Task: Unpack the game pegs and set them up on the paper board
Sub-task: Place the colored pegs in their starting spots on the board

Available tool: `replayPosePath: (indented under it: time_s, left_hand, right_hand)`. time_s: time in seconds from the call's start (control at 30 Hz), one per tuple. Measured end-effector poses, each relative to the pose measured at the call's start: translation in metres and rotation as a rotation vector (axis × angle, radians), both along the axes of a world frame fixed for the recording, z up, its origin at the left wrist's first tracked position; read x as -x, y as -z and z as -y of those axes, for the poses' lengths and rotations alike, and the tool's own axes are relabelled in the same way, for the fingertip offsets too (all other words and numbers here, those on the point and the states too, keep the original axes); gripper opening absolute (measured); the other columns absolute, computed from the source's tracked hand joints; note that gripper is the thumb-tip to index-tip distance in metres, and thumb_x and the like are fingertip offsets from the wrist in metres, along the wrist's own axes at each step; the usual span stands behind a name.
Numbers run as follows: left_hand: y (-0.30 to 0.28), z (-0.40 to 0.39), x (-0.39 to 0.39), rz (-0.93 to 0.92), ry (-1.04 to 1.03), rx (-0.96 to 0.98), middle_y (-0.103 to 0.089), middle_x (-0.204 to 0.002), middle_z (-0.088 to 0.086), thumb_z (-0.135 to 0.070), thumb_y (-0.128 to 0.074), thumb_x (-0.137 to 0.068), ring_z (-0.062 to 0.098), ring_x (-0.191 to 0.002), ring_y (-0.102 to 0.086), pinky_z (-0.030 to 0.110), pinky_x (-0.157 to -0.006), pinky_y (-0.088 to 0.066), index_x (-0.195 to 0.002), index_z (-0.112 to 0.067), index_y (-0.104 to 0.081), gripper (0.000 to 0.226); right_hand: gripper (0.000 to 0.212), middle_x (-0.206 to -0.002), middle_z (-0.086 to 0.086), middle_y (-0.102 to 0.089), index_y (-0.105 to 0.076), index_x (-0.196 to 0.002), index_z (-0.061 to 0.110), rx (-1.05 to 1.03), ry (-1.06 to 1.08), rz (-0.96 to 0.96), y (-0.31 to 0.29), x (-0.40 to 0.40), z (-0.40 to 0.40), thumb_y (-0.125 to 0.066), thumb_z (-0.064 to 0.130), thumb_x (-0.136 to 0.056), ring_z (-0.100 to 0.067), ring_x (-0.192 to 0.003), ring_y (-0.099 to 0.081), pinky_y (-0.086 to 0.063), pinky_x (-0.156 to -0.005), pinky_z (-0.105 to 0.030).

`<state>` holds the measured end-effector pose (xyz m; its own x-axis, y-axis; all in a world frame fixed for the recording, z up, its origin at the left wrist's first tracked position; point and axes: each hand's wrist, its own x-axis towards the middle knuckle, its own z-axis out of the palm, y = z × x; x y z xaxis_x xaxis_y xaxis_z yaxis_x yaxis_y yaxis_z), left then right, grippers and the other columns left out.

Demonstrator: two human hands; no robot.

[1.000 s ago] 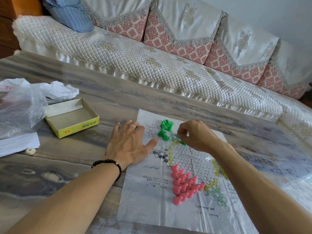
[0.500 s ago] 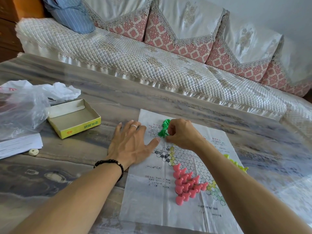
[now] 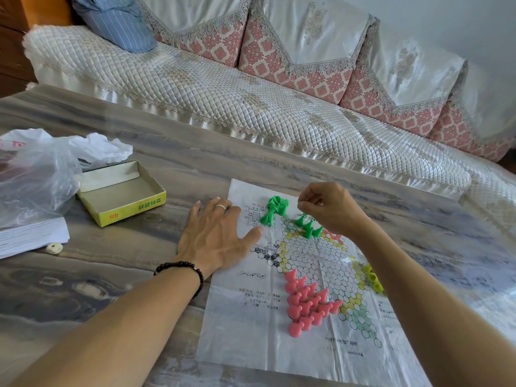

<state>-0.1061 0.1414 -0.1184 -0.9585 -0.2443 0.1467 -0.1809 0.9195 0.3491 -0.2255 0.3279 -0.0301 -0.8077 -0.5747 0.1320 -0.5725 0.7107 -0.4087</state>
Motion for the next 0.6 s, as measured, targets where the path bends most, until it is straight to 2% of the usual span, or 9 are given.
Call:
replayPosePath:
  time_s: [0.13,0.23,0.33,0.47,0.6]
  left_hand:
    - [0.0,0.0,0.0,-0.005,-0.001,-0.003,-0.036,-0.152,0.001,-0.074,-0.019,-0.086,0.019,-0.144,-0.022,0.048,-0.119,-0.01,-0.14,-0.023,-0.044,0.079]
    - [0.001,0.0,0.001,-0.006,-0.002,-0.003,-0.036,-0.151,0.001,-0.074,-0.021,-0.086,0.019,-0.144,-0.022,0.048,-0.119,-0.01,-0.138,-0.023,-0.045,0.077]
    - [0.001,0.0,0.001,-0.005,-0.003,-0.01,-0.036,-0.152,0.0,-0.074,-0.021,-0.086,0.019,-0.144,-0.021,0.048,-0.119,-0.01,-0.138,-0.023,-0.046,0.077]
    - [0.001,0.0,0.0,-0.01,-0.005,-0.016,-0.038,-0.15,-0.001,-0.077,-0.016,-0.081,0.018,-0.143,-0.023,0.048,-0.118,-0.011,-0.136,-0.023,-0.047,0.083]
    - [-0.001,-0.001,0.0,-0.018,-0.004,-0.007,-0.039,-0.148,-0.001,-0.073,-0.025,-0.087,0.018,-0.142,-0.024,0.047,-0.118,-0.012,-0.133,-0.023,-0.048,0.072]
  right_hand:
    - [0.005,-0.072,0.005,-0.064,-0.068,-0.08,0.017,-0.039,0.052,-0.038,0.001,0.001,-0.003,-0.068,0.014,-0.085,-0.004,-0.06,-0.055,-0.04,-0.053,-0.012]
    - [0.01,-0.076,0.005,-0.067,-0.069,-0.083,0.014,-0.103,0.044,-0.055,0.004,0.001,-0.005,-0.064,0.005,-0.085,-0.006,-0.064,-0.061,-0.051,-0.058,-0.015]
    - [0.016,-0.081,0.005,-0.068,-0.071,-0.091,0.011,-0.194,0.021,-0.095,0.008,0.0,-0.006,-0.059,0.002,-0.086,-0.005,-0.068,-0.064,-0.051,-0.064,-0.013]
    - [0.019,-0.097,0.0,-0.073,-0.073,-0.097,0.012,-0.287,-0.017,-0.168,0.014,0.0,-0.005,-0.059,0.003,-0.087,-0.013,-0.082,-0.068,-0.057,-0.08,-0.031]
    - [0.018,-0.099,0.001,-0.073,-0.074,-0.096,0.014,-0.332,-0.02,-0.216,0.018,-0.002,-0.006,-0.061,0.005,-0.087,-0.014,-0.085,-0.067,-0.057,-0.079,-0.033]
